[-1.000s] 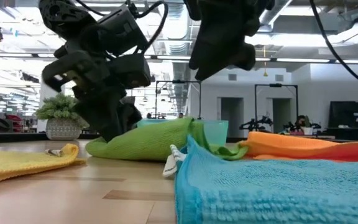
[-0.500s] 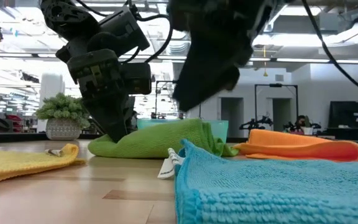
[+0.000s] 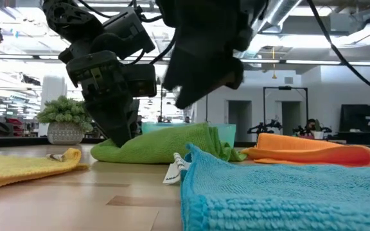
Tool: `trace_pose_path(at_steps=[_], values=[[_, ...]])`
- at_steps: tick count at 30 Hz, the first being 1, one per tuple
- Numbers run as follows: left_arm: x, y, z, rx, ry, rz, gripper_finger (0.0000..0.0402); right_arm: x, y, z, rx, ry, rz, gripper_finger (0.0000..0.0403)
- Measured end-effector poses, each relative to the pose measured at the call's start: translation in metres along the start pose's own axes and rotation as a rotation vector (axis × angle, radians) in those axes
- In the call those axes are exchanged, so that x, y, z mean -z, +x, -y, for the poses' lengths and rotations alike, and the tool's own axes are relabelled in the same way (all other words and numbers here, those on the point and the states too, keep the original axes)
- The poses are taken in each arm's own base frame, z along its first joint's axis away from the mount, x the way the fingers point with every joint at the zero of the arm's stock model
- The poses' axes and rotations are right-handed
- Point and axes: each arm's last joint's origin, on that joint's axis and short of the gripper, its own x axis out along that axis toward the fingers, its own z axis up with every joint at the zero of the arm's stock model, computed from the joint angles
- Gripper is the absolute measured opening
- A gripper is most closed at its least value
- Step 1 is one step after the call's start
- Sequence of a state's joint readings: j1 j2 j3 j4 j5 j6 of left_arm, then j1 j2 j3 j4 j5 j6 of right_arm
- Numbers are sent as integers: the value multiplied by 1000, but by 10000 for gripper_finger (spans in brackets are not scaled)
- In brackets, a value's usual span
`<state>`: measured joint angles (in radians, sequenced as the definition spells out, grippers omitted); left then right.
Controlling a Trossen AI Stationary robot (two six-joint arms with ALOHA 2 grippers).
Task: Roll microfiber towels into tight, uniform cylinder then place into a basket
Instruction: Roll the green towel
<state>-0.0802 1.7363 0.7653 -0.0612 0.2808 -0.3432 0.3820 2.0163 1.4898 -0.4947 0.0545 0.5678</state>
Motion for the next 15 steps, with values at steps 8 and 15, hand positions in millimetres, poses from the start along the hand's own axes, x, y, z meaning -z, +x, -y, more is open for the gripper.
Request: trace_pose_path(at_steps=[8, 15], values=[[1, 0, 1, 7, 43, -6, 51, 5, -1, 11, 156, -28, -31, 230], [1, 0, 1, 7, 53, -7, 51, 8, 16, 18, 183, -96, -59, 230]])
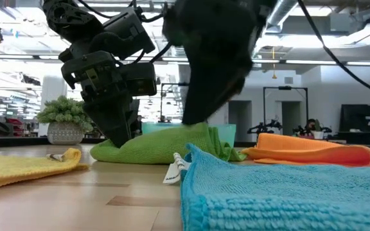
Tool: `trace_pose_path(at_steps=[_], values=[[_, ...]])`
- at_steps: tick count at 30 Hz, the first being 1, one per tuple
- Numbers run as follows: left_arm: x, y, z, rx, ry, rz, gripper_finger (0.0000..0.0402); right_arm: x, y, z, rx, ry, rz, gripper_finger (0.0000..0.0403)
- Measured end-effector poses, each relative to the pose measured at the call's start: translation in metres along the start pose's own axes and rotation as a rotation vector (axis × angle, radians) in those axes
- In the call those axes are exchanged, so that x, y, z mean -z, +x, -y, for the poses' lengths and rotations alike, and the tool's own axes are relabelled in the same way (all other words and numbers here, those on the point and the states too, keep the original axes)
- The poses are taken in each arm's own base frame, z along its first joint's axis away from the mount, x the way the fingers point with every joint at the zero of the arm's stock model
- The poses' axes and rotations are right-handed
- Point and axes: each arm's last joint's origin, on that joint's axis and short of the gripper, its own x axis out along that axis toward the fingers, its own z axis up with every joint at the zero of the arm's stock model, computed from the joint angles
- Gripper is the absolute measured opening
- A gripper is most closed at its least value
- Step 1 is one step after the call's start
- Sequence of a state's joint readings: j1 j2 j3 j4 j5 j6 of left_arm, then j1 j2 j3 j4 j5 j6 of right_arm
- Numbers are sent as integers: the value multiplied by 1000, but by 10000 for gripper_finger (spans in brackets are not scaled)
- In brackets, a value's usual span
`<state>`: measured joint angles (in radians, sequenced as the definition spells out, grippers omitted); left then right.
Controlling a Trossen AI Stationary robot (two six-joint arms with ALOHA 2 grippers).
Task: Roll microfiber towels into tight, uniform cylinder then place into a basket
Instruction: Roll the green towel
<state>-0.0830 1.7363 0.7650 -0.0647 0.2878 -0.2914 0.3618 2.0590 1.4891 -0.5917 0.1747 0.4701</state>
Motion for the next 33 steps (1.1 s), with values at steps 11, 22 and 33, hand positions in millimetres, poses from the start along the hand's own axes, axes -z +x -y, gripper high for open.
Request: trace_pose_path(at_steps=[11, 22, 33], values=[[0, 0, 0, 3, -1, -5, 51, 11, 36, -5, -14, 66, -81, 222], [1, 0, 0, 17, -2, -10, 51, 8, 28, -1, 0, 114, -62, 162], [1, 0, 0, 19, -4, -18, 51, -15, 12, 10, -217, 277, -160, 229]])
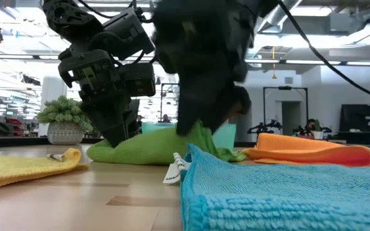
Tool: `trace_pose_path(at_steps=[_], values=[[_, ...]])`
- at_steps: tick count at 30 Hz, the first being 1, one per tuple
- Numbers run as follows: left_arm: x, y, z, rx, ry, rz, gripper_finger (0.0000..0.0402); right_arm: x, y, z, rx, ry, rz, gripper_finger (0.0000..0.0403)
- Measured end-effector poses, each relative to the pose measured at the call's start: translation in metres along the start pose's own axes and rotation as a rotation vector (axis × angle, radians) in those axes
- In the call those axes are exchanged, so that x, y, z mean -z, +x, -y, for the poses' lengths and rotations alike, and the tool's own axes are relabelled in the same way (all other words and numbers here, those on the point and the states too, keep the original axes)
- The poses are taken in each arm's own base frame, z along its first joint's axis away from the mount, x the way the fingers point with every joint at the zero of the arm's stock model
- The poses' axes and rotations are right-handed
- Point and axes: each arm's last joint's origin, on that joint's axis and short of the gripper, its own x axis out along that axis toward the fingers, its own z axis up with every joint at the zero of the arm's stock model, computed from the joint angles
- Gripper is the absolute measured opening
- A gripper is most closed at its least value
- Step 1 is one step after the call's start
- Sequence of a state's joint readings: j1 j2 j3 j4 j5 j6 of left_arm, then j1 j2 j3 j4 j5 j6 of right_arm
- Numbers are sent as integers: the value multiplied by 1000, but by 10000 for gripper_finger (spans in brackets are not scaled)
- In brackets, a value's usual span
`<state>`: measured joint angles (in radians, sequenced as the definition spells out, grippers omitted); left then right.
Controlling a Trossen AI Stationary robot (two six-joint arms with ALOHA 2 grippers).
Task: Roll microfiber towels into tight, uniform cylinder then place into a basket
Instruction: Roll the green towel
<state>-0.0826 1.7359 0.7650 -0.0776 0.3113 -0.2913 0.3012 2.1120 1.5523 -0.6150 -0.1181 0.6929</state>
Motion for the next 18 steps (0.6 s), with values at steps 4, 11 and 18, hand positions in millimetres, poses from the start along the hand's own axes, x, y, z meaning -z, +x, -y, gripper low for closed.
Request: trace_pose_path(at_steps=[4, 11, 18], values=[[0, 0, 0, 0, -1, -3, 51, 0, -2, 1, 5, 46, -24, 237], [0, 0, 0, -1, -1, -4, 51, 9, -14, -13, 39, 34, 20, 222], [0, 0, 0, -2, 1, -4, 51, 21, -22, -31, 118, -100, 135, 205]])
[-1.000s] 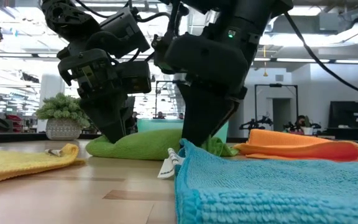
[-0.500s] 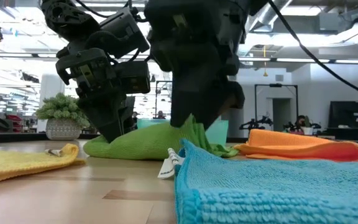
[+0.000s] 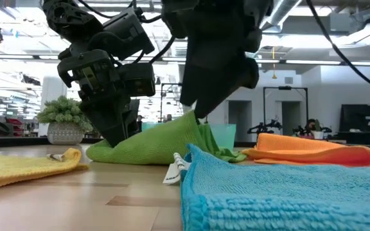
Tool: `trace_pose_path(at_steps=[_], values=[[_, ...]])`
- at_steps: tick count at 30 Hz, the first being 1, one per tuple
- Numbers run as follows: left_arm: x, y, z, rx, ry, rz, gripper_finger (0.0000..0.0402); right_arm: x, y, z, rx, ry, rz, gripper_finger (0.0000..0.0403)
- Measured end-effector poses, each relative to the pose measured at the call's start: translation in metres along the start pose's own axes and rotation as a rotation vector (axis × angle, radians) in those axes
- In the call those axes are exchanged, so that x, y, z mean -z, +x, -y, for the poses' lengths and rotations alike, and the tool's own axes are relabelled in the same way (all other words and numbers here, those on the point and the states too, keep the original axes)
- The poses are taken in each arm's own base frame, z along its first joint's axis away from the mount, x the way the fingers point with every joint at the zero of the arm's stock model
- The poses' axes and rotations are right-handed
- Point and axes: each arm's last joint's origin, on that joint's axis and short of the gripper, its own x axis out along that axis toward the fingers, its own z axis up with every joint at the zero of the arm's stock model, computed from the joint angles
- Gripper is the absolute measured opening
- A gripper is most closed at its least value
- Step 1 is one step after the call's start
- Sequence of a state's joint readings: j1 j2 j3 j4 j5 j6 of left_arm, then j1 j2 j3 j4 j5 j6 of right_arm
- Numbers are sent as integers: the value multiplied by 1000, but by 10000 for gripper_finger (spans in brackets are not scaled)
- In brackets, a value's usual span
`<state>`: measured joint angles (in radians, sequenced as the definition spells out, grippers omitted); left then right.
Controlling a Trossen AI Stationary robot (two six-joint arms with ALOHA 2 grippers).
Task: Roll microfiber towels into tight, uniform cylinder then place into a basket
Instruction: Roll the green towel
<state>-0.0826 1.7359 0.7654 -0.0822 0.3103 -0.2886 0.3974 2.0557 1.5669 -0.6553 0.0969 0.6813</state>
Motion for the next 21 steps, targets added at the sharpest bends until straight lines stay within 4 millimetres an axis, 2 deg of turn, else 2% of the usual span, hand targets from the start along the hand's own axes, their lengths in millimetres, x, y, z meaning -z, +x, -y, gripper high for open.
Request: trace_pose_path(at_steps=[7, 12, 16, 21], values=[[0, 0, 0, 0, 0, 0, 51, 6, -1, -8, 43, -60, 46, 196], [0, 0, 0, -1, 0, -1, 51, 12, -3, -14, 7, -10, 14, 193], [0, 0, 0, -1, 0, -1, 51, 19, -12, -24, 0, 0, 34, 189], [0, 0, 0, -1, -1, -1, 51, 17, -5, -28, 1, -101, 80, 182]])
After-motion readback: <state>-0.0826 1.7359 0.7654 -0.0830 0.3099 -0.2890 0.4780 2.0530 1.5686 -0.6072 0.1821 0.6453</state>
